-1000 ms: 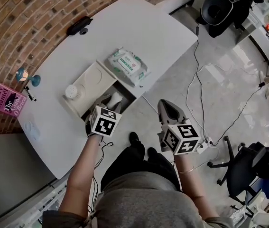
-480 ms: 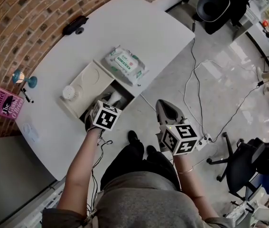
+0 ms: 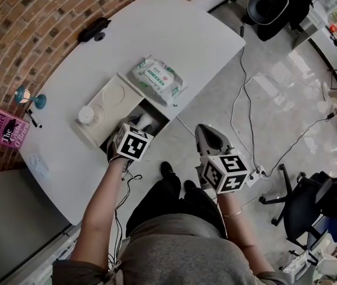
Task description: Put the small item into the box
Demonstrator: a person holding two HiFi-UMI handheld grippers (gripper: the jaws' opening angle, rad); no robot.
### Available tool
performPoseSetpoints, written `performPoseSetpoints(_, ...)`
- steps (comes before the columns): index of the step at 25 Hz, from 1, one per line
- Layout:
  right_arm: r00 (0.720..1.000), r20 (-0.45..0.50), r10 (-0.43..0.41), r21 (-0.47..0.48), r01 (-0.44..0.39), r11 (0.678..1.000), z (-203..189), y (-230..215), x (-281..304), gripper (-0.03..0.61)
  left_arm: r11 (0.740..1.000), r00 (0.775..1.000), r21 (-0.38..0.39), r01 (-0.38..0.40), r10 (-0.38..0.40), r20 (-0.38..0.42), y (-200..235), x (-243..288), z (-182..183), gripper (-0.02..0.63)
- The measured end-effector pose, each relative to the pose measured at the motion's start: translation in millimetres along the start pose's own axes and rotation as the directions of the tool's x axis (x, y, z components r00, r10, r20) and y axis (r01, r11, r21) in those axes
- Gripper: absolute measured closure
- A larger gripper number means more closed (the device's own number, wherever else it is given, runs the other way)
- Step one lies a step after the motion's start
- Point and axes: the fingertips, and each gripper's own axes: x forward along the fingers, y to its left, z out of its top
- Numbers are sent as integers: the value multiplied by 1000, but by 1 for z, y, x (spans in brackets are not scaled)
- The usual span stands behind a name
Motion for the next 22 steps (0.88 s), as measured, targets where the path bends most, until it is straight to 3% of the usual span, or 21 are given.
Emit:
performPoseSetpoints(12, 999, -9, 37, -18, -37, 999, 3, 7, 5, 572, 996, 994, -88, 6, 3, 106, -1, -23, 14, 405)
performPoseSetpoints(22, 995, -13, 95, -62, -96, 993, 11, 26, 12, 572, 976, 962, -214, -39, 94, 256, 16, -71, 23, 428)
